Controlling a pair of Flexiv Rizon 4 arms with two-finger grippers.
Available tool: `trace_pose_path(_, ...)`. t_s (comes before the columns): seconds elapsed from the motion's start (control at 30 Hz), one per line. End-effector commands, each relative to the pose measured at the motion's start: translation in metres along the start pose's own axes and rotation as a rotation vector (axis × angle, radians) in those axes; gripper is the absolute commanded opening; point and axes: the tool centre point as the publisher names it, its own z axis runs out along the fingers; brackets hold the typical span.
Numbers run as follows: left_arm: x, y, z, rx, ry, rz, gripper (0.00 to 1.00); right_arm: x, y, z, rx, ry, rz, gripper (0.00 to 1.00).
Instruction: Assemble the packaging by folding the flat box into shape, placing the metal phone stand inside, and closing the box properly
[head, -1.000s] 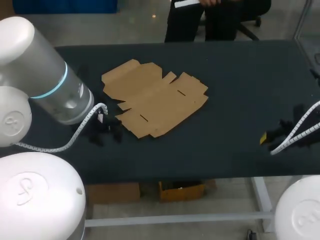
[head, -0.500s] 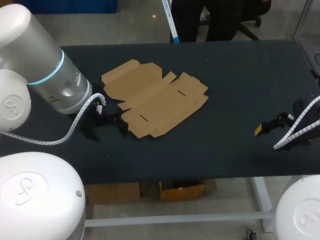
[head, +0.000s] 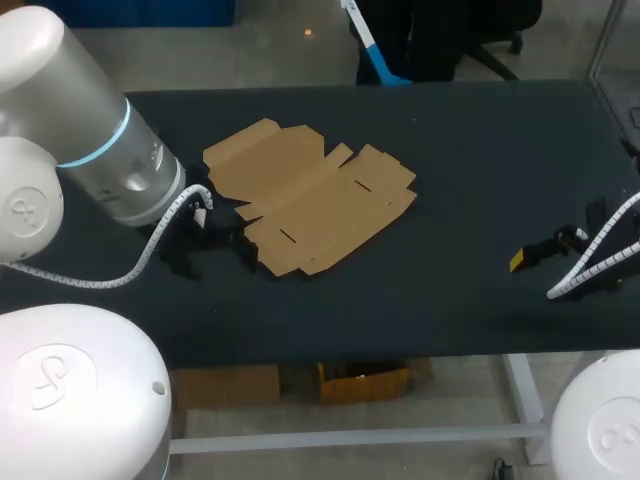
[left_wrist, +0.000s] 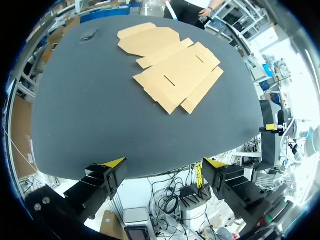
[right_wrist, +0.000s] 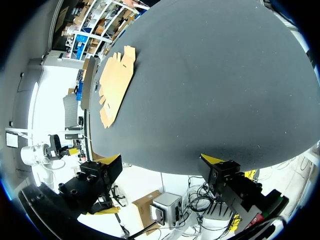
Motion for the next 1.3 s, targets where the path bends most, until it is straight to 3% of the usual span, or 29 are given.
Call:
trace_pose_path(0.03, -0.003, -0.009, 0.006, -0.010, 0.016, -0.002, 1.00, 0.004, 0.008, -0.001, 0.011, -0.001, -0.017, 1.00)
trace_pose_path(0.5, -0.015, -0.041, 0.019, -0.011, 0.028, -0.043, 1.00, 0.019, 0.056, -0.012, 0.048, -0.089, -0.081, 1.00)
trace_pose_path(0.87, -0.026, -0.058, 0.021, -0.012, 0.029, -0.076, 1.00, 0.018, 0.089, -0.016, 0.056, -0.087, -0.126, 1.00)
trace_pose_path(1.3, -0.028, -0.073, 0.014, 0.023, 0.010, -0.089, 1.00, 0.030, 0.131, -0.011, 0.132, -0.078, -0.200, 1.00)
